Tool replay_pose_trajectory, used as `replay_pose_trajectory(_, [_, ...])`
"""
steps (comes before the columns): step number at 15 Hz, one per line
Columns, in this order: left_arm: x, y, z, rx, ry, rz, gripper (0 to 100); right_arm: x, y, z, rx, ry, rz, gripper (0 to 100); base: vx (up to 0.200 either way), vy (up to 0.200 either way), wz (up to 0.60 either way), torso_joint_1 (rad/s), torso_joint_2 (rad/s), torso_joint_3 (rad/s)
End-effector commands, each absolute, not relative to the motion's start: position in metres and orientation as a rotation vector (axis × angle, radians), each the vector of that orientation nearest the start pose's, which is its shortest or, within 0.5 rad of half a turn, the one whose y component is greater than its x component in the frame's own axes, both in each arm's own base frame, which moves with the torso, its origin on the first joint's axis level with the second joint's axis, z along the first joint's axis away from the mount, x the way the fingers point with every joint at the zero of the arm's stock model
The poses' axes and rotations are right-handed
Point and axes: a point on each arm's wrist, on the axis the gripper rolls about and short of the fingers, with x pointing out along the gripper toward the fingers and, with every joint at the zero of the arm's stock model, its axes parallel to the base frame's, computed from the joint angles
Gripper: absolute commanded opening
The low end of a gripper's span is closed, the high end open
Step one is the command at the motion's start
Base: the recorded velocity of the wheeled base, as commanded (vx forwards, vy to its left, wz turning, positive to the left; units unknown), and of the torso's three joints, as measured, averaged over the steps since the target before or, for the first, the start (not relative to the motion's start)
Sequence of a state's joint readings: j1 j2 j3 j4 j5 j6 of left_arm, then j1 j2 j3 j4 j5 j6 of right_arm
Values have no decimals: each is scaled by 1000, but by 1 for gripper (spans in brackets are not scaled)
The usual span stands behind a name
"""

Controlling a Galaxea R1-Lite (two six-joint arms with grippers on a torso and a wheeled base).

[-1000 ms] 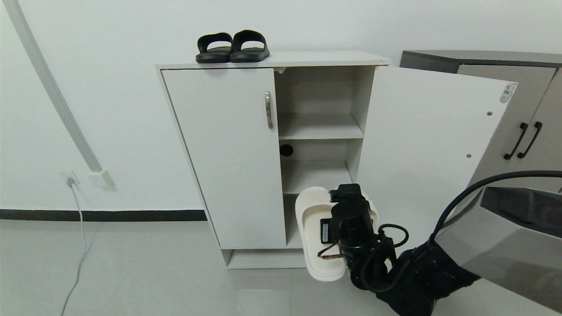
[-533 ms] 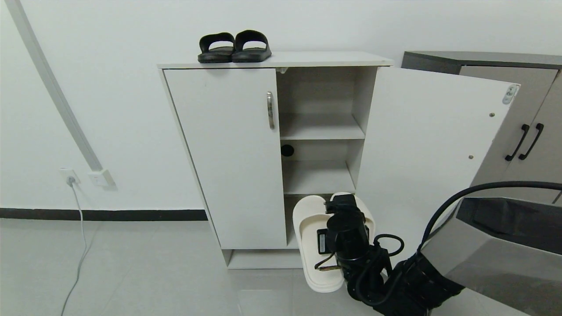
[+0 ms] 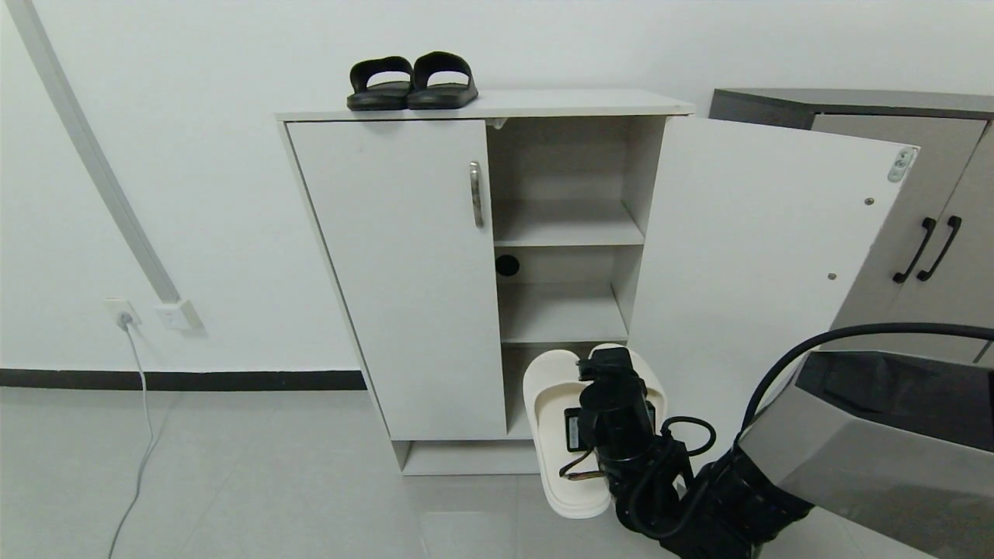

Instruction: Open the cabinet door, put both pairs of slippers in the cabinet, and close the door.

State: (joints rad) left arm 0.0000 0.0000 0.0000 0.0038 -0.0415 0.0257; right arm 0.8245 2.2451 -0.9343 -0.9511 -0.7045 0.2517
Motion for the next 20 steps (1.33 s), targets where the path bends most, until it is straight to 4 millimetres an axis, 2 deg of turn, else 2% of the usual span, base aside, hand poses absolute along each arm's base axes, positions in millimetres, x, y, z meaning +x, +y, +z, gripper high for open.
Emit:
replay_pose_trajectory(1, [-23, -1, 75, 26, 6, -41, 0, 281, 282, 43, -8, 282, 83, 0, 0, 0, 0, 7, 2, -105])
replay_pose_trajectory(16, [-23, -1, 75, 28, 4, -41, 0, 285, 284, 29, -9, 286, 78, 0, 0, 0, 0, 2, 1, -180])
replay_pose_trajectory(20, [-23, -1, 75, 26, 4, -41, 0, 294, 281, 24, 17, 160, 74, 0, 0, 0, 0, 0, 0, 0])
